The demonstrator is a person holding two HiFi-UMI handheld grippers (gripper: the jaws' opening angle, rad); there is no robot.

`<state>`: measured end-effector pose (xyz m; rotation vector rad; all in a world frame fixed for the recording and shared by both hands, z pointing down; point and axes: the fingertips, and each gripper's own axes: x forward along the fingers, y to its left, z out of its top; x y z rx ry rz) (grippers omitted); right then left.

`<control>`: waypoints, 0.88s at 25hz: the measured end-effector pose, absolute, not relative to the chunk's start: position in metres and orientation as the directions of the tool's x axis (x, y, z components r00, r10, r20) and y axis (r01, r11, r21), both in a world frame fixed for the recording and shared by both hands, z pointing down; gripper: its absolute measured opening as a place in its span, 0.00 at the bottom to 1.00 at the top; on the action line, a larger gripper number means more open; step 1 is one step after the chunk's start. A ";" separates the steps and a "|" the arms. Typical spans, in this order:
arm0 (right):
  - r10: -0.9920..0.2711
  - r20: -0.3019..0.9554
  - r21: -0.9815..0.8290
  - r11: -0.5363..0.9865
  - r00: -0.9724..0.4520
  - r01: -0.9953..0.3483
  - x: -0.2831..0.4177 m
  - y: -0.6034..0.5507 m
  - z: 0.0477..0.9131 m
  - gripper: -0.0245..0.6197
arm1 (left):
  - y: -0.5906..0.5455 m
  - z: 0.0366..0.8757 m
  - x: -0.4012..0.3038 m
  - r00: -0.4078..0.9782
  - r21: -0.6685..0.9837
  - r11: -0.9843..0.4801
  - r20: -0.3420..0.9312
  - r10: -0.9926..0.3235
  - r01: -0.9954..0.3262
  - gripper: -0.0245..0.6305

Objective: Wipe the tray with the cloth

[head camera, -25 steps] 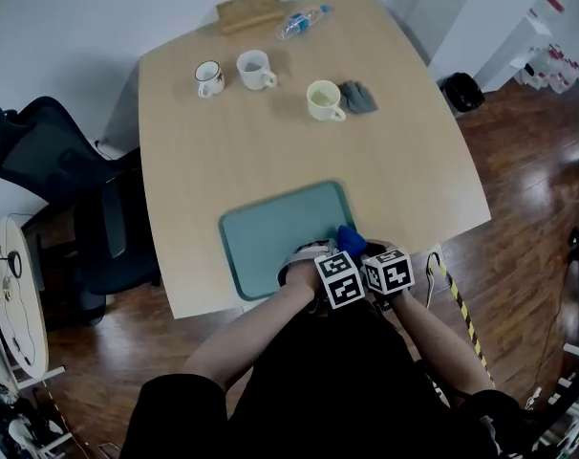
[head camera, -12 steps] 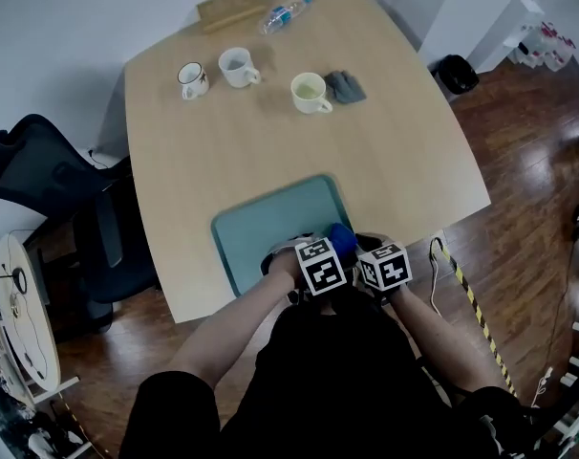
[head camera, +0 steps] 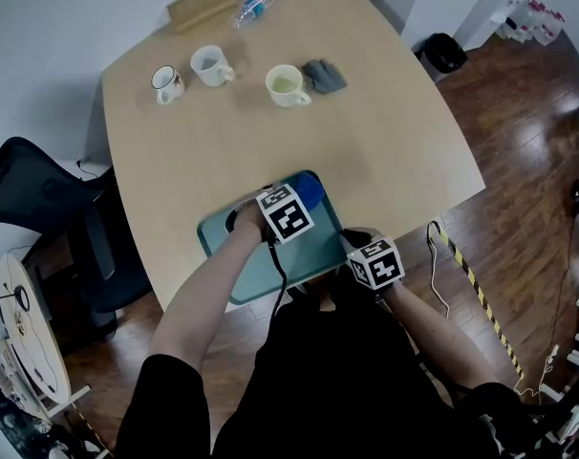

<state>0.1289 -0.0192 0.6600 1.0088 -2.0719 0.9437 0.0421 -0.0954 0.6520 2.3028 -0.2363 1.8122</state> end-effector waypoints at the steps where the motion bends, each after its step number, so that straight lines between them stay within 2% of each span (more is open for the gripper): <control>1: -0.374 0.780 -0.322 0.448 -0.502 -0.834 0.128 -0.019 0.660 0.08 | -0.107 0.652 0.036 0.222 0.035 -0.966 0.975 -0.024 -0.258 0.28; 5: -0.379 0.781 -0.321 0.440 -0.497 -0.839 0.129 -0.020 0.655 0.08 | -0.132 0.649 0.023 0.213 -0.001 -0.951 0.974 -0.071 -0.310 0.28; 10: -0.366 0.786 -0.321 0.447 -0.498 -0.835 0.132 -0.019 0.661 0.08 | -0.105 0.650 0.034 0.227 -0.001 -0.947 0.971 -0.078 -0.320 0.26; 14: -0.363 0.790 -0.320 0.443 -0.494 -0.838 0.134 -0.018 0.663 0.08 | -0.060 0.652 0.046 0.234 -0.005 -0.966 0.970 -0.067 -0.258 0.26; 22: -0.368 0.798 -0.303 0.438 -0.477 -0.846 0.135 -0.020 0.664 0.08 | 0.048 0.652 0.070 0.295 0.103 -0.985 0.954 0.058 -0.139 0.26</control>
